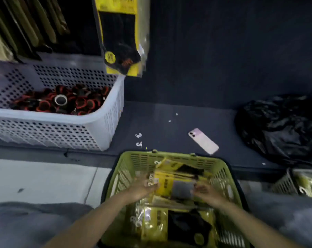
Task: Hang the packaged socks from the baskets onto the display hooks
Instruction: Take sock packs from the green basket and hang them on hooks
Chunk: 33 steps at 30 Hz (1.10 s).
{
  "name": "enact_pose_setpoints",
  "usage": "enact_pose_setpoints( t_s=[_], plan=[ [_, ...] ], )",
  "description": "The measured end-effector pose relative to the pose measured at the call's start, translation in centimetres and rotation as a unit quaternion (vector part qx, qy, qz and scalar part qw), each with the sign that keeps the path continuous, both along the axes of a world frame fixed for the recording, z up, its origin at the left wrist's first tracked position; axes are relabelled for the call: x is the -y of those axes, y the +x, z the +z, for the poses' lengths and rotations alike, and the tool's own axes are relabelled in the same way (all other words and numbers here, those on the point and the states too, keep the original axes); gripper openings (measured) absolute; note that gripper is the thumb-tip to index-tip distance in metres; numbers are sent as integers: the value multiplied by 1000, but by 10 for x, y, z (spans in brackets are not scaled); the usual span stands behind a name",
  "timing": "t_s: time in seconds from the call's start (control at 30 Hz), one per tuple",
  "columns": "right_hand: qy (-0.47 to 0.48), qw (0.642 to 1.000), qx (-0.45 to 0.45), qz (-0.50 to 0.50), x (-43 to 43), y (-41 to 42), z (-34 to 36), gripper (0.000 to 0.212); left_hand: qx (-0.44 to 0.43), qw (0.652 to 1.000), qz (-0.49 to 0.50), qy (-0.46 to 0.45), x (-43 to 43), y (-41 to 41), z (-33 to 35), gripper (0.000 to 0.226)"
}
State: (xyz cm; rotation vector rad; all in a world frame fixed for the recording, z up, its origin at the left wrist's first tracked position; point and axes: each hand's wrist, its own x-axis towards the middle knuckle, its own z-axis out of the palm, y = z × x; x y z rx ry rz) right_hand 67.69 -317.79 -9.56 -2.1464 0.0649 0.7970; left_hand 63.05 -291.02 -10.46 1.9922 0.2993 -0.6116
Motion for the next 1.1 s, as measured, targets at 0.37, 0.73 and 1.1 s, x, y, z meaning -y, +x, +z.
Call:
enact_pose_setpoints(
  t_s=[0.37, 0.73, 1.1],
  plan=[
    [-94, 964, -81, 237, 15, -9, -29, 59, -105, 992, -36, 61, 15, -55, -55, 78],
    [-141, 938, -31, 316, -3, -11, -35, 56, -57, 995, -56, 60, 17, -43, -29, 58],
    [128, 986, 75, 72, -27, 15, 29, 10, 104, 971, 217, -14, 7, 9, 51, 117]
  ],
)
